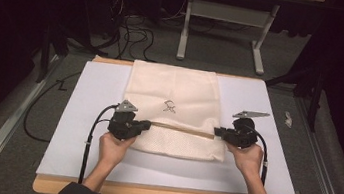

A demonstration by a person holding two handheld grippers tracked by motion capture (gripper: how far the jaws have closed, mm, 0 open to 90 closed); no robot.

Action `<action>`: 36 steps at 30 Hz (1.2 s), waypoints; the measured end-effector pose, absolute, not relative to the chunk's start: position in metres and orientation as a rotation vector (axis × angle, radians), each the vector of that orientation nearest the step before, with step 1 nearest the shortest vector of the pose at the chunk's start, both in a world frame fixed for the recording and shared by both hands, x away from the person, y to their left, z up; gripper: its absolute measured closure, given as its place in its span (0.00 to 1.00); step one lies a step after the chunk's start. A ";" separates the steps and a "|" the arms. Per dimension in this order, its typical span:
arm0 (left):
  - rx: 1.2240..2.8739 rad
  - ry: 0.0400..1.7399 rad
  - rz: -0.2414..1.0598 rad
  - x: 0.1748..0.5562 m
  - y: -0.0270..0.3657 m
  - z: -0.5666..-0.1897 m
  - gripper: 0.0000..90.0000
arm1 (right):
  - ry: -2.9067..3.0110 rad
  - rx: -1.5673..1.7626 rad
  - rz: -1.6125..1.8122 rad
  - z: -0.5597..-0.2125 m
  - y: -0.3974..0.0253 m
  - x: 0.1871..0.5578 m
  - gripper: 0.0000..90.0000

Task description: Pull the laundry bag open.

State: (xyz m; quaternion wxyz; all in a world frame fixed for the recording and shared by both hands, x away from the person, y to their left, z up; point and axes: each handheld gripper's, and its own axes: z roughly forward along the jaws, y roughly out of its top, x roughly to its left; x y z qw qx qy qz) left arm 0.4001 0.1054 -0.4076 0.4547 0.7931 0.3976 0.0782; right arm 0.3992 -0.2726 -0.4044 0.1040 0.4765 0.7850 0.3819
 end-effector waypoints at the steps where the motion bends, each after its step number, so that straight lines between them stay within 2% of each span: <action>1: 1.959 0.982 0.196 0.400 0.108 -0.407 0.97 | 2.312 1.406 1.127 -0.404 -0.273 0.399 0.97; 36: 1.919 1.040 0.240 0.400 0.140 -0.404 0.97 | 2.296 1.422 1.130 -0.404 -0.279 0.399 0.97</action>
